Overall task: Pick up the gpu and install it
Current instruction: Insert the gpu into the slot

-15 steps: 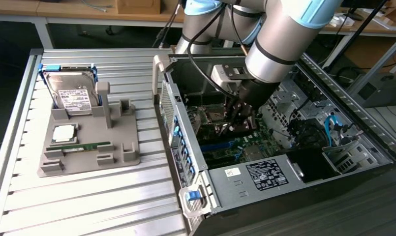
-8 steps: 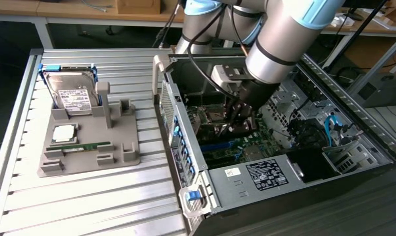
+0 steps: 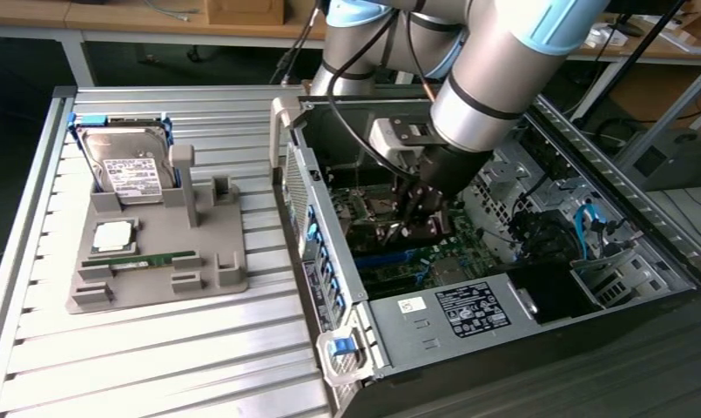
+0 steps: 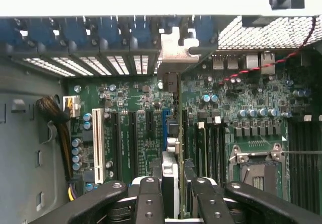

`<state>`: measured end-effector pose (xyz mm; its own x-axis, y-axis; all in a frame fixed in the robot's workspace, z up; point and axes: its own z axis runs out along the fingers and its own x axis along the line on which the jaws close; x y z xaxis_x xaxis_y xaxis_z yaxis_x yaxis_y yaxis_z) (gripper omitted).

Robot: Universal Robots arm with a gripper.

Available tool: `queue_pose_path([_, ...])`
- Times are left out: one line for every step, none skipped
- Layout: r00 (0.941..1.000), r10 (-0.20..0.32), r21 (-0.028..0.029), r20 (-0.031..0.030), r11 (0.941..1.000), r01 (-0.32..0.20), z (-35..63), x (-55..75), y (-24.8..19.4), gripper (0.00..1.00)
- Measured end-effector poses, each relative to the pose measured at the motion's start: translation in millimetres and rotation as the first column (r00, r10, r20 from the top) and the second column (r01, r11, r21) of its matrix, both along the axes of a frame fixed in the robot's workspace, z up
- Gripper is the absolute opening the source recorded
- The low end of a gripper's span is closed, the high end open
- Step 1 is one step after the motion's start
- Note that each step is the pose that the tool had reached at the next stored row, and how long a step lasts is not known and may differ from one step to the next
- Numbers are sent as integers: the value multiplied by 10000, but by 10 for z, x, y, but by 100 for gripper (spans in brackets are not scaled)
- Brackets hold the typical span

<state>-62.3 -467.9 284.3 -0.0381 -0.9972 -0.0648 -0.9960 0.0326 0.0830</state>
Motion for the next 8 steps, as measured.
queue_pose_path([10000, 1, 2, 0, 10000, -1, -2, -3, -1, 27])
queue_pose_path([10000, 2, 2, 0, 10000, -2, -3, -7, -6, 27])
queue_pose_path([10000, 2, 2, 1, 10000, -2, -4, -13, -15, 27])
queue_pose_path([10000, 1, 2, 0, 10000, -1, -5, -18, -26, 27])
queue_pose_path([10000, 0, 3, 1, 10000, 0, -6, -22, -39, 27])
queue_pose_path([10000, 0, 2, 1, 10000, 0, -7, -26, -47, 27])
queue_pose_path([10000, 0, 2, 1, 10000, 0, -9, -33, -50, 27])
queue_pose_path([10000, 1, 3, 1, 10000, -1, -12, -41, -50, 27])
